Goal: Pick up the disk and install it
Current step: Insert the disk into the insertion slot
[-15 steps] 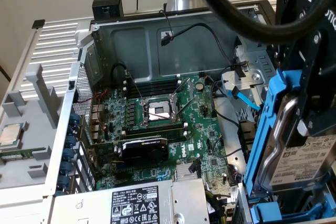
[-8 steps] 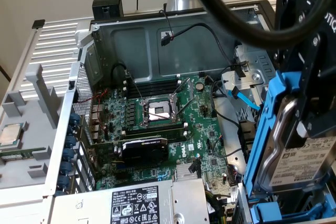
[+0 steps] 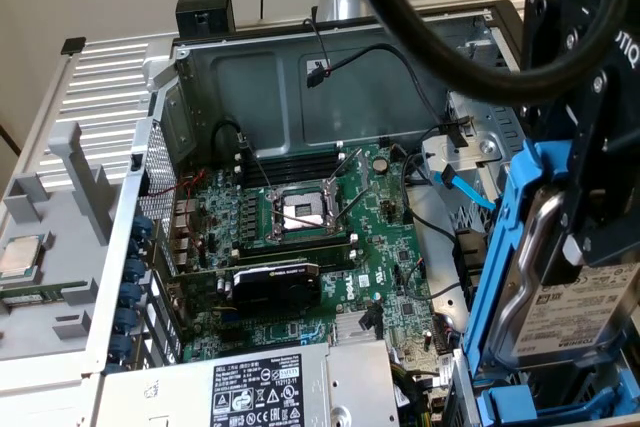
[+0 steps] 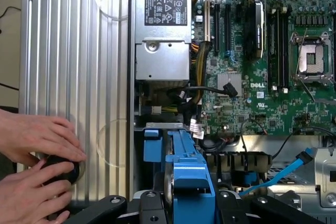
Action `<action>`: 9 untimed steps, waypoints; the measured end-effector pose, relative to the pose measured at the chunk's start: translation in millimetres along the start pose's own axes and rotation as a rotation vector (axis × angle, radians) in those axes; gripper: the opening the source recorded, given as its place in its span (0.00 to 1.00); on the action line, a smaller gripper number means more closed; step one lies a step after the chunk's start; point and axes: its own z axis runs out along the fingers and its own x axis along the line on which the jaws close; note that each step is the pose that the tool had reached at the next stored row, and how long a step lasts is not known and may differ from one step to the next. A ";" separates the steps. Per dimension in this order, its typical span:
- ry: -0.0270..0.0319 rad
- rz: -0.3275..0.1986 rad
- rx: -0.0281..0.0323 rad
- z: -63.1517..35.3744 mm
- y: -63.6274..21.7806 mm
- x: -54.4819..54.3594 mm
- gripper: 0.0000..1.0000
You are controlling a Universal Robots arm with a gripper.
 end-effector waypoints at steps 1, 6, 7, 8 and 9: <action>-0.0001 0.000 0.0000 0.2 0.1 -0.1 0.37; 0.0001 0.000 0.0000 1.0 0.1 -0.2 0.37; -0.0001 0.000 0.0000 1.4 0.2 -0.3 0.37; 0.0000 0.000 0.0001 1.6 0.4 -0.6 0.37; 0.0002 0.000 0.0001 1.7 0.5 -1.0 0.37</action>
